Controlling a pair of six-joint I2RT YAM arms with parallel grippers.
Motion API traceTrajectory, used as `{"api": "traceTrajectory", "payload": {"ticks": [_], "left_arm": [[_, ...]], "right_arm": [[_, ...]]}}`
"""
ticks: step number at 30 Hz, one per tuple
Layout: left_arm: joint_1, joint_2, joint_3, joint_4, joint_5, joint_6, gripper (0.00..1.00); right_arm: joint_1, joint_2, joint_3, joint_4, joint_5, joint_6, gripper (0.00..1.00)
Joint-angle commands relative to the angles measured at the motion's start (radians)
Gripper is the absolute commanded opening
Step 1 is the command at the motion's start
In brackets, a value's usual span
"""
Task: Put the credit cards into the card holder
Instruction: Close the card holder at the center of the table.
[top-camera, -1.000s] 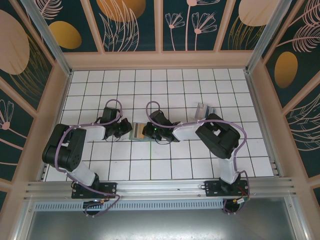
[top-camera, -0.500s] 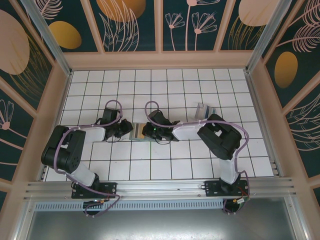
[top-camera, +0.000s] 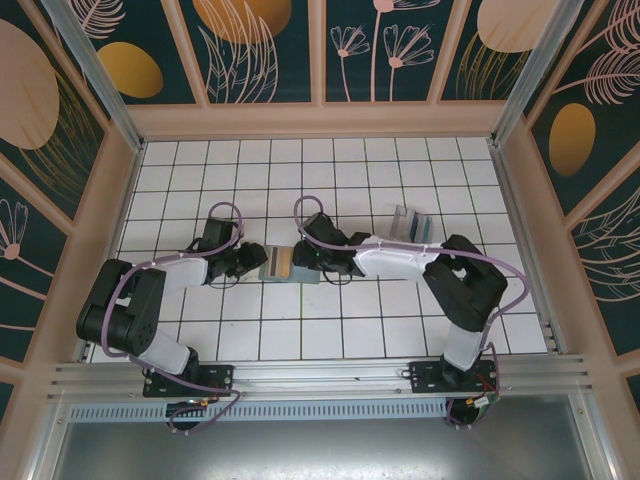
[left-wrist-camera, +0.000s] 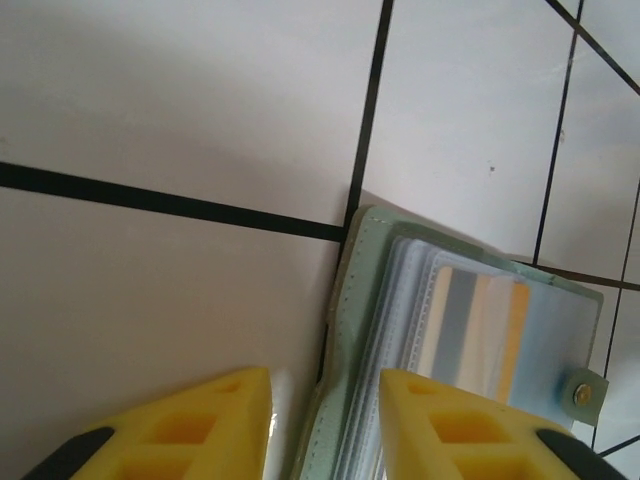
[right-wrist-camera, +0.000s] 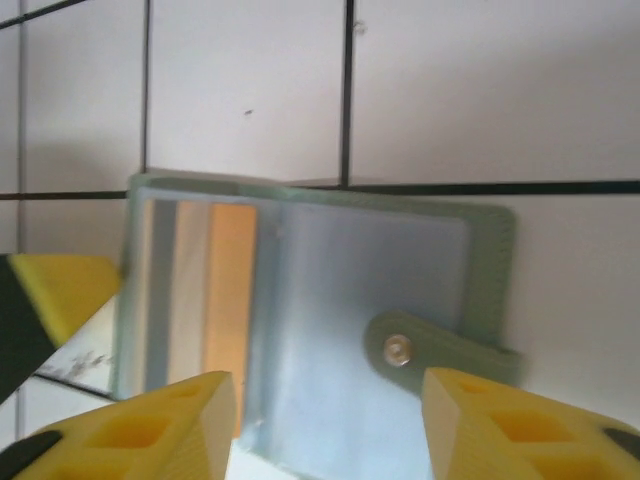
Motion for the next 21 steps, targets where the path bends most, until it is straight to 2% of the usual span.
{"api": "traceTrajectory", "payload": {"ticks": [1, 5, 11, 21], "left_arm": [[-0.003, 0.021, -0.017, -0.069, 0.04, 0.02, 0.4], [-0.002, 0.001, -0.018, -0.077, 0.032, 0.02, 0.41], [-0.003, -0.001, -0.025, -0.068, 0.047, 0.021, 0.41], [-0.002, -0.01, -0.026, -0.072, 0.047, 0.021, 0.4]], "right_arm": [[-0.002, 0.061, 0.079, -0.129, 0.105, -0.034, 0.56], [0.006, 0.137, 0.154, -0.201, 0.16, -0.044, 0.56], [0.021, 0.2, 0.184, -0.249, 0.178, -0.028, 0.56], [0.029, 0.131, 0.126, -0.273, 0.258, 0.001, 0.53]]}}
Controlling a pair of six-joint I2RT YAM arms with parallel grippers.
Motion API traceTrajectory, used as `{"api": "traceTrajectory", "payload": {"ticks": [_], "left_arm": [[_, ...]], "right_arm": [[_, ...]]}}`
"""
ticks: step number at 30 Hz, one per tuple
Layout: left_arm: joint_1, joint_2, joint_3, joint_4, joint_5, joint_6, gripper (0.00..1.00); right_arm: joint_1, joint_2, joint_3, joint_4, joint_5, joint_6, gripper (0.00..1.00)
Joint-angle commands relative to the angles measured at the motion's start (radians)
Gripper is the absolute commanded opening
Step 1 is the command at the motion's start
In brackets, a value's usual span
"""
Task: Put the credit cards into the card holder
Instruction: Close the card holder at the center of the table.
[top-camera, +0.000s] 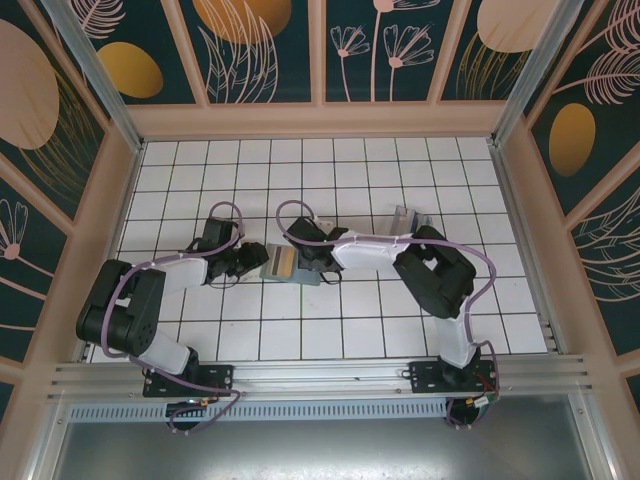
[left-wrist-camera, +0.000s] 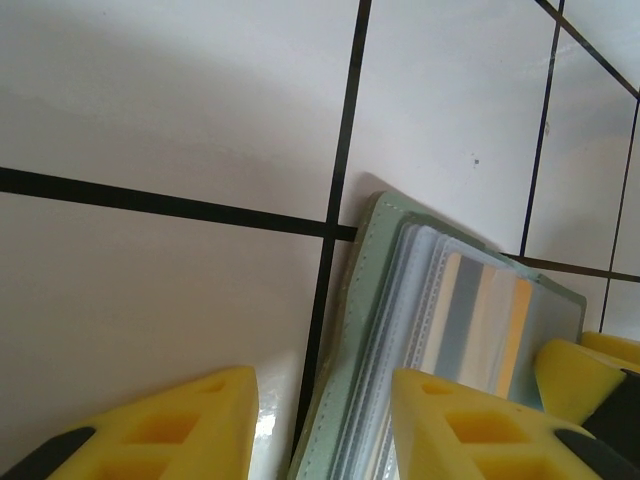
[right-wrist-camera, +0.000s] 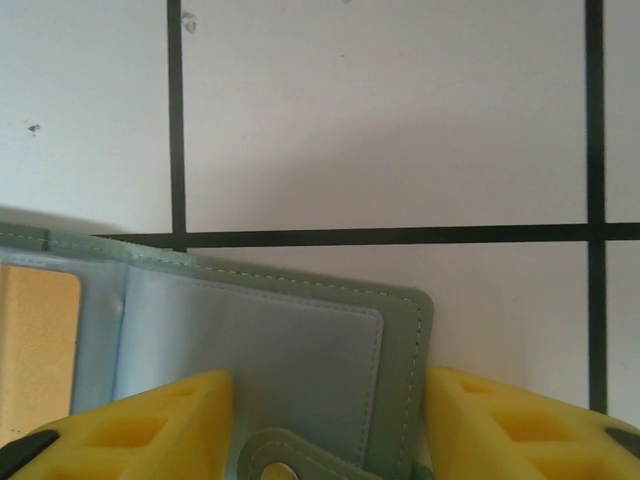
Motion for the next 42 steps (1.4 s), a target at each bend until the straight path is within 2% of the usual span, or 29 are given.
{"api": "traceTrajectory", "payload": {"ticks": [1, 7, 13, 27, 32, 42], "left_arm": [[-0.003, -0.006, -0.025, -0.076, 0.03, 0.012, 0.4], [-0.002, 0.0, -0.031, -0.071, 0.033, 0.006, 0.38], [-0.003, -0.004, -0.037, -0.069, 0.042, 0.006, 0.38], [-0.004, -0.006, -0.04, -0.056, 0.079, 0.015, 0.38], [-0.007, 0.003, -0.038, -0.047, 0.091, 0.018, 0.38], [-0.019, 0.005, -0.032, -0.012, 0.138, 0.02, 0.37]], "right_arm": [[0.006, -0.055, -0.038, -0.07, 0.065, 0.015, 0.53], [0.006, -0.123, -0.097, -0.042, 0.072, 0.011, 0.53], [0.006, -0.155, -0.139, -0.036, 0.061, 0.036, 0.49], [0.01, -0.248, -0.232, -0.059, 0.082, 0.143, 0.47], [0.0, -0.272, -0.266, -0.042, 0.064, 0.167, 0.39], [-0.035, -0.313, -0.342, 0.075, 0.008, 0.161, 0.05]]}}
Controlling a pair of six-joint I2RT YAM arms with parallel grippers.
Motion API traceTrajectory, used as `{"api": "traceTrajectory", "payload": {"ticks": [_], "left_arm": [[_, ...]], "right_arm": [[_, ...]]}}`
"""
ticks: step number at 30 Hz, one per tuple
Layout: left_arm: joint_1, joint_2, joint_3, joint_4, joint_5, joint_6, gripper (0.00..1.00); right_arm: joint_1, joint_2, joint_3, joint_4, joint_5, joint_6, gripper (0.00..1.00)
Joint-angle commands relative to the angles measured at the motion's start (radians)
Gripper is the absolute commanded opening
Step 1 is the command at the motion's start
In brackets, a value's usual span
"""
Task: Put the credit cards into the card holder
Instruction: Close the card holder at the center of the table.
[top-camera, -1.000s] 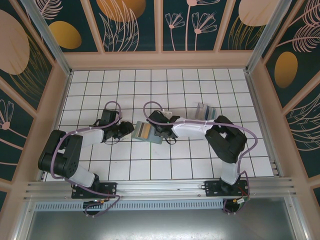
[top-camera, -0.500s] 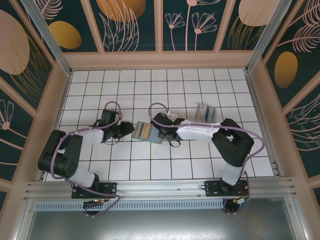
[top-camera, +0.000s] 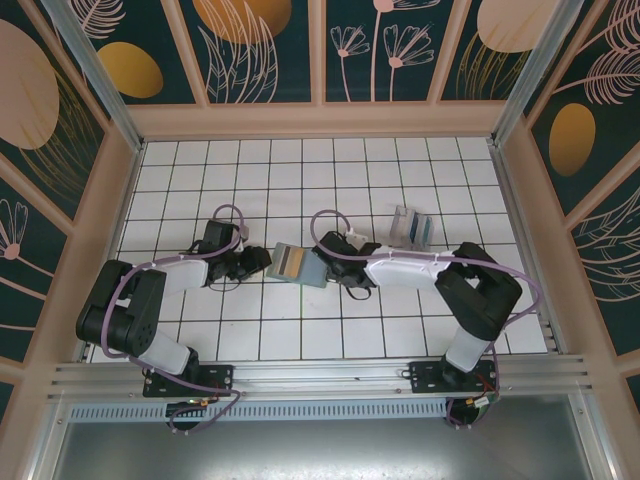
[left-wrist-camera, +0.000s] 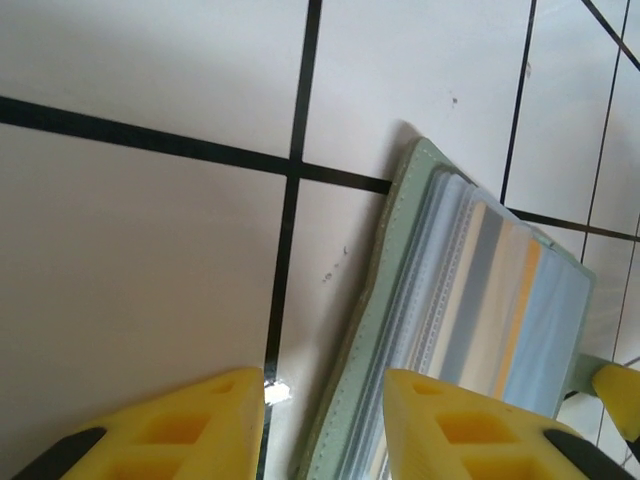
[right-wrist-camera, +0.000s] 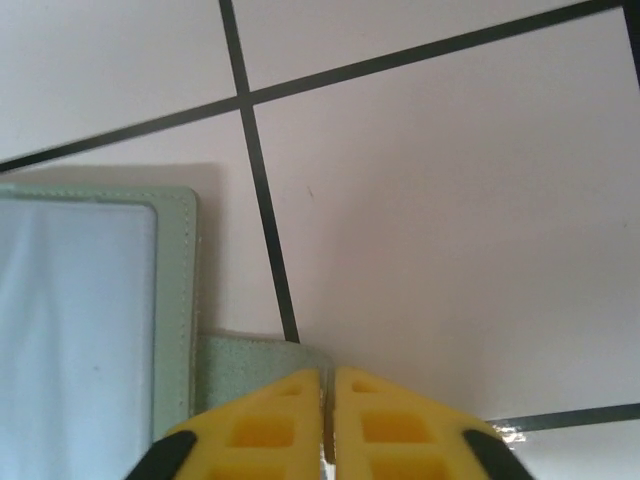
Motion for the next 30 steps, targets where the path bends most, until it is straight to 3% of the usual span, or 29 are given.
{"api": "traceTrajectory", "payload": {"ticks": [1, 7, 21, 30], "left_arm": [[-0.014, 0.012, -0.015, 0.003, 0.067, 0.021, 0.37], [-0.019, 0.047, -0.028, 0.141, 0.133, -0.01, 0.37], [-0.03, -0.103, 0.003, 0.173, 0.167, -0.051, 0.35], [-0.073, -0.068, 0.01, 0.234, 0.184, -0.094, 0.34]], "right_arm": [[-0.026, -0.037, -0.04, 0.088, -0.047, -0.018, 0.02], [-0.098, -0.039, -0.122, 0.287, -0.222, -0.062, 0.0], [-0.077, 0.093, -0.02, 0.345, -0.29, -0.134, 0.0], [-0.075, 0.116, 0.001, 0.363, -0.313, -0.134, 0.0]]}}
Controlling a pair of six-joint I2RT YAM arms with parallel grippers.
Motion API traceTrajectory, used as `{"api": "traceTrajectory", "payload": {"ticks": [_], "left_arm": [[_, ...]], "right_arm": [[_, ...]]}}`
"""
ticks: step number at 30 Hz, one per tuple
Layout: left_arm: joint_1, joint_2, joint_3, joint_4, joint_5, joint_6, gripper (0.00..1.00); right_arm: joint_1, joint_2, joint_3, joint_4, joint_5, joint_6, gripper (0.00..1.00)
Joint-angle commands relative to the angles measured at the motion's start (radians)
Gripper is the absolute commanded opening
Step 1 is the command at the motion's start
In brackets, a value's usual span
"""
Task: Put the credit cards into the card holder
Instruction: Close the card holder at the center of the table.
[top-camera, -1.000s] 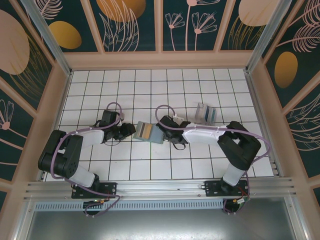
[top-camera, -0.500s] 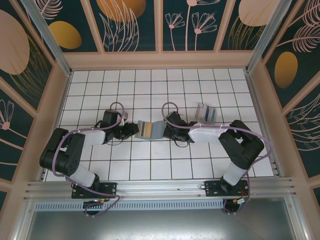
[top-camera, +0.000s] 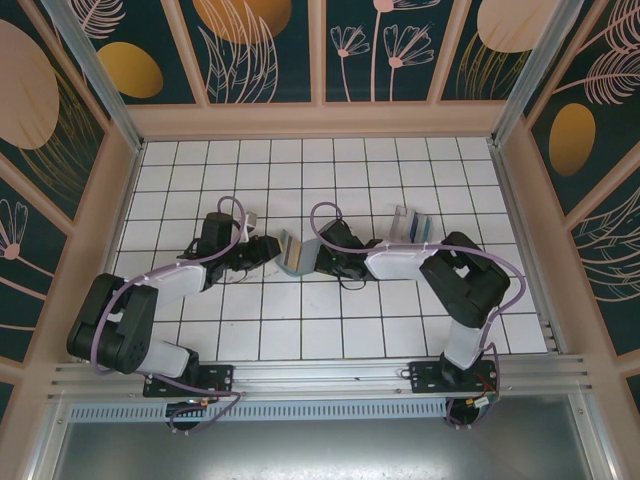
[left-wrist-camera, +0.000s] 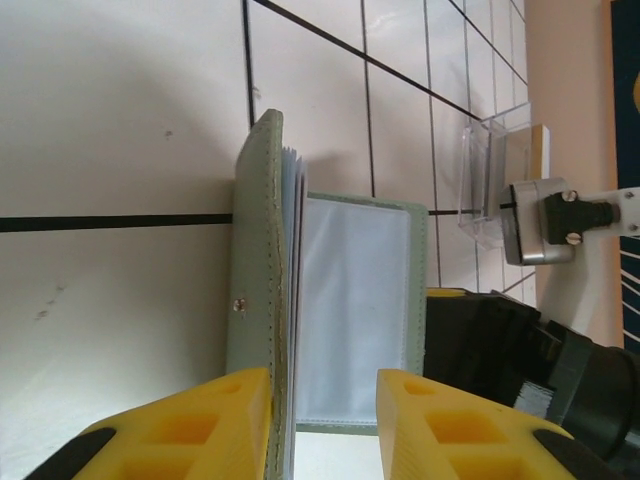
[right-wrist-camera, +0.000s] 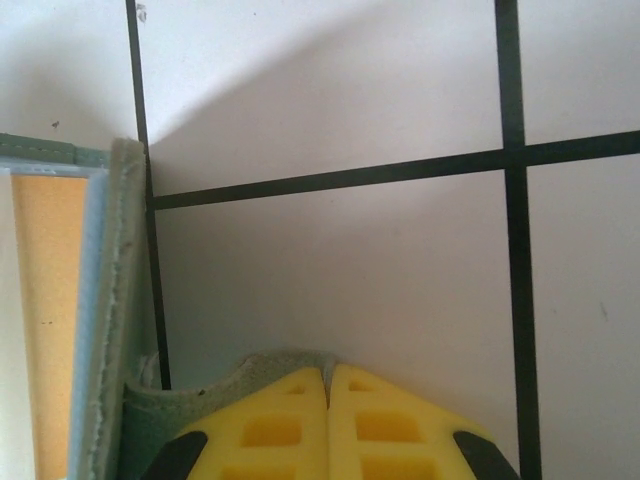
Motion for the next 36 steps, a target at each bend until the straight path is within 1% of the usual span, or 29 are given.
{"api": "traceTrajectory", "payload": {"ticks": [1, 6, 8, 12, 16, 18, 22, 25, 27, 29, 33, 36], "left_arm": [[-0.044, 0.036, 0.021, 0.064, 0.021, -0.032, 0.34], [-0.149, 0.112, 0.04, 0.148, -0.007, -0.079, 0.33], [-0.168, 0.114, 0.047, 0.17, -0.025, -0.091, 0.33], [-0.176, 0.124, 0.06, 0.16, -0.056, -0.081, 0.34], [-0.183, 0.192, 0.069, 0.12, -0.101, -0.059, 0.34], [-0.183, 0.224, 0.072, 0.082, -0.143, -0.057, 0.31], [-0.183, 0.227, 0.052, 0.12, -0.147, -0.072, 0.3], [-0.183, 0.214, 0.067, 0.097, -0.155, -0.056, 0.3], [-0.183, 0.214, 0.08, 0.079, -0.147, -0.047, 0.3], [-0.183, 0.208, 0.086, 0.065, -0.142, -0.04, 0.3], [-0.183, 0.169, 0.09, 0.01, -0.194, -0.046, 0.31], [-0.183, 0.165, 0.096, -0.032, -0.21, -0.062, 0.31]], "right_arm": [[0.008, 0.017, 0.014, 0.031, -0.031, -0.024, 0.0], [-0.001, 0.008, -0.006, 0.046, -0.046, -0.029, 0.0], [-0.004, 0.001, -0.015, 0.045, -0.041, -0.027, 0.0], [-0.024, -0.023, -0.048, 0.046, -0.048, -0.014, 0.0], [-0.057, -0.063, -0.078, 0.039, -0.074, -0.023, 0.0], [-0.07, -0.097, -0.091, 0.029, -0.073, -0.037, 0.04], [-0.092, -0.144, -0.107, 0.026, -0.092, -0.058, 0.06], [-0.098, -0.146, -0.096, 0.033, -0.124, -0.073, 0.12], [-0.099, -0.142, -0.085, 0.044, -0.144, -0.081, 0.18], [-0.099, -0.141, -0.074, 0.045, -0.151, -0.085, 0.19], [-0.098, -0.14, -0.043, 0.029, -0.156, -0.09, 0.19], [-0.099, -0.131, -0.025, 0.014, -0.158, -0.095, 0.14]]}}
